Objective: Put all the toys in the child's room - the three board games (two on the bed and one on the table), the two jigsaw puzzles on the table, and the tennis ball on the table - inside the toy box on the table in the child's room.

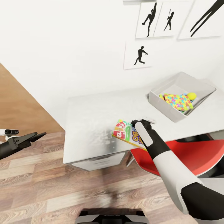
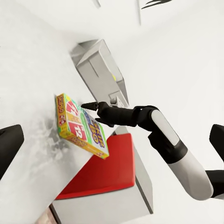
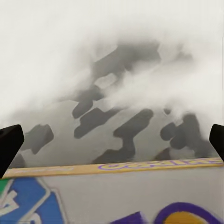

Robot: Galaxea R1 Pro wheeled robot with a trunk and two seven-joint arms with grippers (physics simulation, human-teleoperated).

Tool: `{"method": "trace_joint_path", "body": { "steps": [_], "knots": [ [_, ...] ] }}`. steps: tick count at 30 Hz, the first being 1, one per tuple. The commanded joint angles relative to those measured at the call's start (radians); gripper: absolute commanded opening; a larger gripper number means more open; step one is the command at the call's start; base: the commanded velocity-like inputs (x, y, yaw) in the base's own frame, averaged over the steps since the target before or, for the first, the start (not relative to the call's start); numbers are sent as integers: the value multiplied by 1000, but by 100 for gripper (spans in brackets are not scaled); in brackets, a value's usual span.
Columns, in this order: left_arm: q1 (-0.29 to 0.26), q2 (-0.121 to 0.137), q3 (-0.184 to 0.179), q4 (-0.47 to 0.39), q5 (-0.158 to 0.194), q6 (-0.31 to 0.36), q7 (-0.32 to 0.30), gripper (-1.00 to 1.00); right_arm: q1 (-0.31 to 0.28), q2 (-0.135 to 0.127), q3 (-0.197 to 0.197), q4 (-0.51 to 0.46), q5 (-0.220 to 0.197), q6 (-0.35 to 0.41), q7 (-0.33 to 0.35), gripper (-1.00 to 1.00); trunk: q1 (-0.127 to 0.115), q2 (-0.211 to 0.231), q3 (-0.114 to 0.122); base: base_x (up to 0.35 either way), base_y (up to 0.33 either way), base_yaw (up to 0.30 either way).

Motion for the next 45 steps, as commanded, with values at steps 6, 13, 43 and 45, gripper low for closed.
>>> {"method": "trace_joint_path", "body": {
  "steps": [6,13,43,45],
  "knots": [
    [-1,0,0,0,-1,11,-4,100,-1,0,2,-1,-6,4,-6,100,0,-2,-1,-42,75,0],
    [-1,0,0,0,-1,11,-4,100,-1,-1,2,-1,-6,4,-6,100,0,-2,-1,-67,61,0],
    [-1,0,0,0,-1,11,-4,100,-1,2,2,-1,-6,4,-6,100,0,-2,-1,-48,60,0],
    [-1,0,0,0,-1,11,-4,100,-1,2,2,-1,-6,4,-6,100,0,-2,-1,-72,79,0]
  ]
}}
